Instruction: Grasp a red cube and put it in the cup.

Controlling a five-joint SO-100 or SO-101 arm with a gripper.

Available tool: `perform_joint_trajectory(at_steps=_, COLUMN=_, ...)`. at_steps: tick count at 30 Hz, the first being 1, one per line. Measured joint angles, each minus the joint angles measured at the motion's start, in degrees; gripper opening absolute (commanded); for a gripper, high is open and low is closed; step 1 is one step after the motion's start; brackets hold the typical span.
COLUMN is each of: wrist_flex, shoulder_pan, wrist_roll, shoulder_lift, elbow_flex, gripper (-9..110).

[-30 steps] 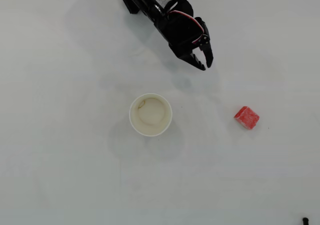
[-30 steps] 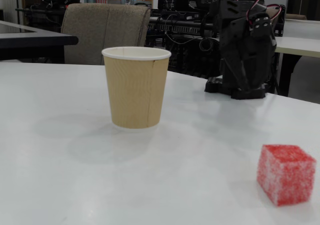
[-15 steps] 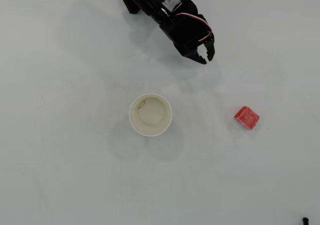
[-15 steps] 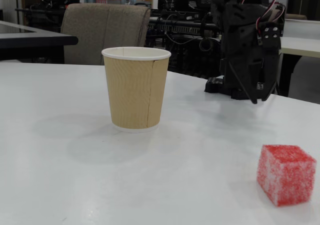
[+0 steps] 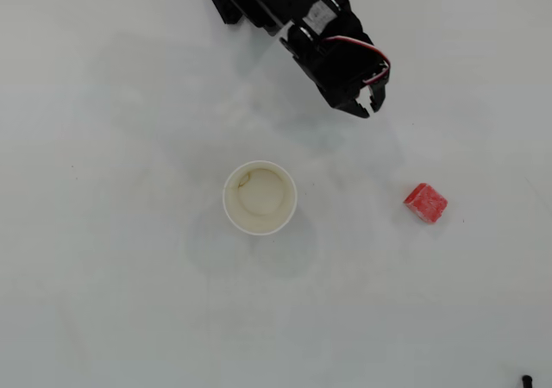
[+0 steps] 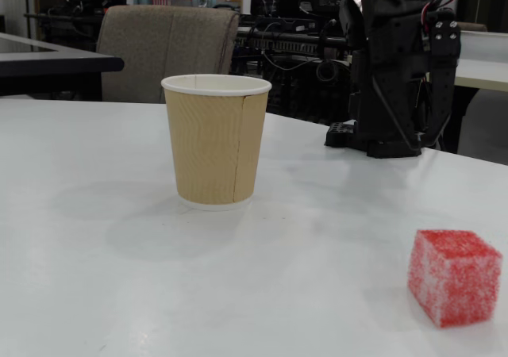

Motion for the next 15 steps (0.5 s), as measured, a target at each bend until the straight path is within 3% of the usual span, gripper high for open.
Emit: perform_joint_trajectory(at_steps=15, wrist_flex=-0.3, shoulder_pan=4.6, wrist_roll=0.0, shoulder_lift=-30.3, elbow_flex=-23.6, gripper=1)
